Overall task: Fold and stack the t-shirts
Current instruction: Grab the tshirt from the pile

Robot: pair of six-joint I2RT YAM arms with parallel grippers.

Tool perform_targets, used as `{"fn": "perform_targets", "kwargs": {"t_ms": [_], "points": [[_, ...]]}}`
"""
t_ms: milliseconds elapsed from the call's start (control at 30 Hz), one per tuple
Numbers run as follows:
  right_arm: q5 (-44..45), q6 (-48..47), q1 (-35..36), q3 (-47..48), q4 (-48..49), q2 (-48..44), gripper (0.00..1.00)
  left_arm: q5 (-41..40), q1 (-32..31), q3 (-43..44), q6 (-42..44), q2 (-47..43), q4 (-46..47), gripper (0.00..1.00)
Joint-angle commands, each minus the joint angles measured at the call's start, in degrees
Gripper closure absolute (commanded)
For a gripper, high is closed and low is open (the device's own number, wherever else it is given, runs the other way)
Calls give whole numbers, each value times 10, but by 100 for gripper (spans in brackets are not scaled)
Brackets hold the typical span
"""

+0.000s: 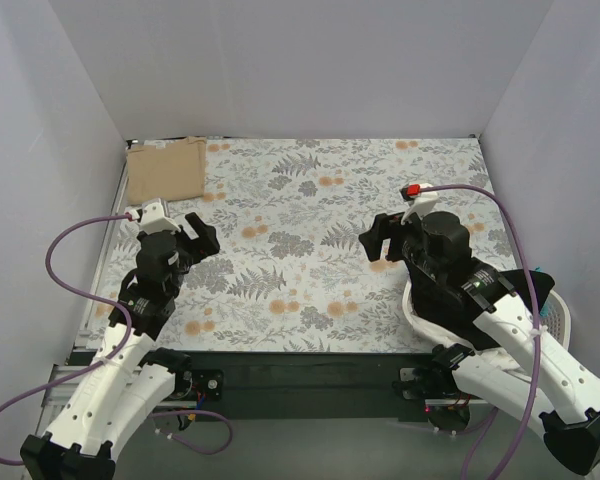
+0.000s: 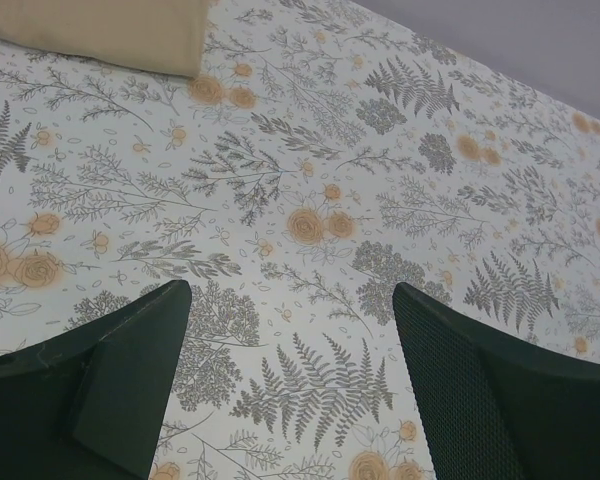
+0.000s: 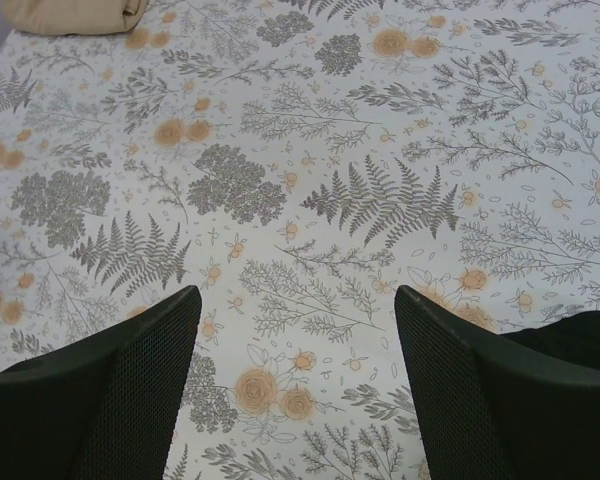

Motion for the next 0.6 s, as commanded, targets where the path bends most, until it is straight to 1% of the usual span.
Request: {"fn": "perform_targets", "kwargs": {"t_ms": [0, 100, 133, 200, 400, 467, 500, 533, 567], "points": [[31, 4, -1, -7, 24, -11, 15, -15, 1, 0, 6, -1, 1, 18], [42, 4, -1, -8, 21, -16, 12, -20, 1, 1, 4, -4, 1, 18], [51, 7, 0, -7, 20, -16, 4, -20, 1, 1, 4, -5, 1, 18], [59, 10, -1, -8, 20, -22, 2, -18, 1, 2, 2, -7, 0, 18], [93, 16, -2, -6, -5, -34, 2, -14, 1, 1, 0, -10, 1, 18], [126, 21, -1, -2, -22, -38, 2, -14, 1, 1, 0, -10, 1, 18], [145, 28, -2, 5, -58, -37, 2, -14, 2, 1, -2, -10, 1, 18], [201, 39, -6, 25, -85, -29, 2, -14, 1, 0, -3, -10, 1, 18], [230, 59, -9, 36, -122, -24, 2, -11, 1, 1, -4, -9, 1, 18]]}}
